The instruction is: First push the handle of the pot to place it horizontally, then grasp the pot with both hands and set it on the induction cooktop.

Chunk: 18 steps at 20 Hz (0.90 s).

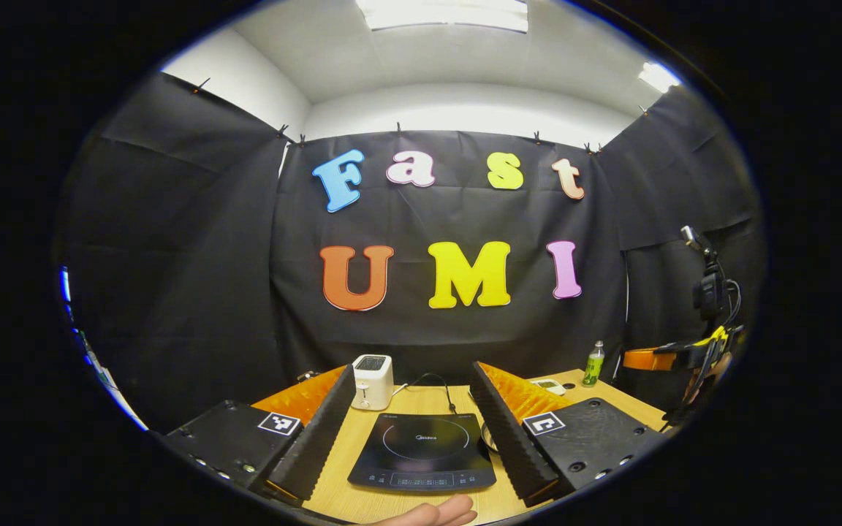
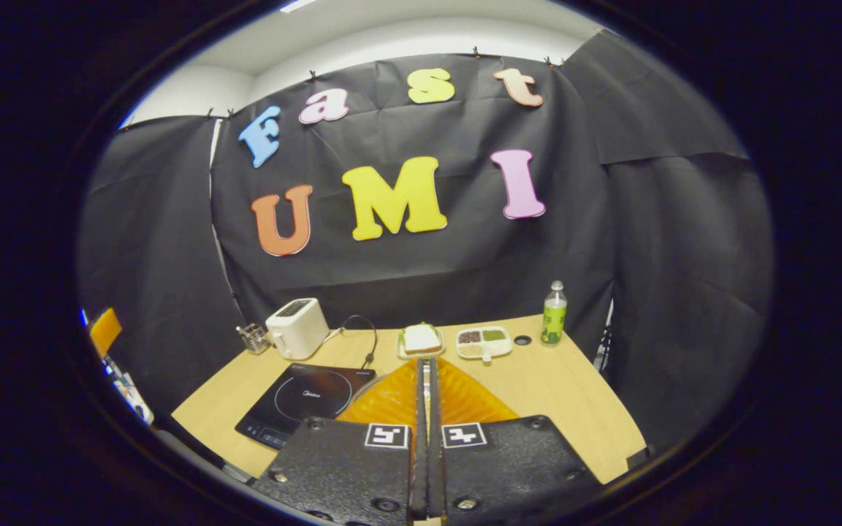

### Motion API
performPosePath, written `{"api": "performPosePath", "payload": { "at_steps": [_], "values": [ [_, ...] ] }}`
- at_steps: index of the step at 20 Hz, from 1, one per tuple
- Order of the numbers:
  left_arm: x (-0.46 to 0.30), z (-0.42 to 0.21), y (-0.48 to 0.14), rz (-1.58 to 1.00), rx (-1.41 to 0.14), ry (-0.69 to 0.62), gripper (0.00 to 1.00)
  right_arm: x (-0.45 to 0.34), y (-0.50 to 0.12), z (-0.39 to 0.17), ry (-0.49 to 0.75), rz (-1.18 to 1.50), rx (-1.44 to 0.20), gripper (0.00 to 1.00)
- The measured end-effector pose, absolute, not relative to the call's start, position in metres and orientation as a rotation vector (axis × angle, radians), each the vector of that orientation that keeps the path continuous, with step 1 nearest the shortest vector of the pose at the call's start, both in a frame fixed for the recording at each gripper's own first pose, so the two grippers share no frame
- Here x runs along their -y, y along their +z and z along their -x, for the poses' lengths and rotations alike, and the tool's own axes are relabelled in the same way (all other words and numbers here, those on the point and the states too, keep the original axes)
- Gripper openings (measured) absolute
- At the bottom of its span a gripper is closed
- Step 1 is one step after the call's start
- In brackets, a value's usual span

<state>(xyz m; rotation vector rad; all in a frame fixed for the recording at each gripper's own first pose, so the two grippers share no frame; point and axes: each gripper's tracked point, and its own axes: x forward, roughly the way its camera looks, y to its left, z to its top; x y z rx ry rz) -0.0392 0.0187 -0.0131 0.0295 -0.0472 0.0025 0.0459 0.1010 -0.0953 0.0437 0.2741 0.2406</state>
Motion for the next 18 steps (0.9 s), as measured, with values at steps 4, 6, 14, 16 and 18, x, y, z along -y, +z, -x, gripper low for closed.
{"api": "performPosePath", "payload": {
  "at_steps": [4,6,14,16,18],
  "values": [
    [-0.031,0.046,-0.014,-0.029,0.061,0.017,0.95,-0.135,-0.142,-0.053,0.287,-0.035,-0.413,0.04],
    [-0.039,0.050,-0.014,-0.028,0.064,0.031,0.95,-0.150,-0.167,-0.056,0.307,-0.012,-0.479,0.04],
    [-0.062,0.050,-0.031,-0.035,0.030,0.071,0.95,-0.197,-0.249,-0.058,0.355,0.010,-0.674,0.04],
    [-0.065,0.050,-0.032,-0.030,0.031,0.073,0.95,-0.204,-0.271,-0.055,0.367,0.030,-0.718,0.00],
    [-0.067,0.052,-0.032,-0.020,0.031,0.073,0.95,-0.212,-0.287,-0.047,0.386,0.037,-0.758,0.00]
  ]
}}
